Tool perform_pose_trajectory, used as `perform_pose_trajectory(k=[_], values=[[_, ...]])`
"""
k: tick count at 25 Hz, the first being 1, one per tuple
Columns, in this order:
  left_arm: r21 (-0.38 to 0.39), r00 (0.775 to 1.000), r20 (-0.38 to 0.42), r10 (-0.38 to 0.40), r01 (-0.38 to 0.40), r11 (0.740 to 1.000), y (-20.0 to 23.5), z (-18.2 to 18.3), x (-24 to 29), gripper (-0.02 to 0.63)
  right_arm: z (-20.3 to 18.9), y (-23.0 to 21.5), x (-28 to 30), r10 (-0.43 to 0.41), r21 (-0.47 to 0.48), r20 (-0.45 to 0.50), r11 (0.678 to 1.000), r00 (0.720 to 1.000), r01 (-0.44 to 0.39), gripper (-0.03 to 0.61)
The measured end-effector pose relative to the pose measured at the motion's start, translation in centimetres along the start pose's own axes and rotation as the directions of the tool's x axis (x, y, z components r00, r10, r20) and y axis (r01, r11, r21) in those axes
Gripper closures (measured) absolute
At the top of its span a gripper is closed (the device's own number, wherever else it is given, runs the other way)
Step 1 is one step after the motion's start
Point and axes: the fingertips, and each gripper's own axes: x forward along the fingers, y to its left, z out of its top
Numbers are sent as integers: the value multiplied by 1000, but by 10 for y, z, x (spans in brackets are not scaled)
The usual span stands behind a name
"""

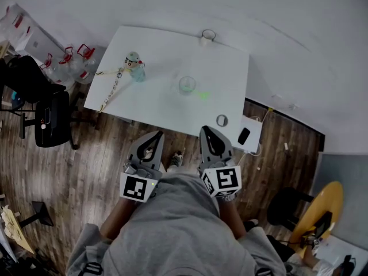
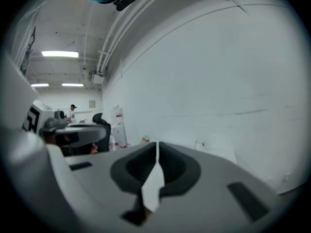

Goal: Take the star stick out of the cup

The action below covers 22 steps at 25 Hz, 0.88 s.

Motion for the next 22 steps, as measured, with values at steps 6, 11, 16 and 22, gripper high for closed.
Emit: perform_pose_trajectory(k=[6,11,16,22], values=[[21,996,11,-85,84,996,0,0,21,581,3,-13,-2,-66,-7,6,998,998,66,541],[19,983,22,-181,181,983,3,6,48,581,7,-33,-1,-176,13,9,984,984,176,541],[13,962,13,-273,273,962,13,7,79,581,12,-48,10,-271,42,-3,962,963,271,541],[1,925,-4,-379,379,925,26,7,108,581,10,-58,28,-366,94,-39,925,930,368,541]])
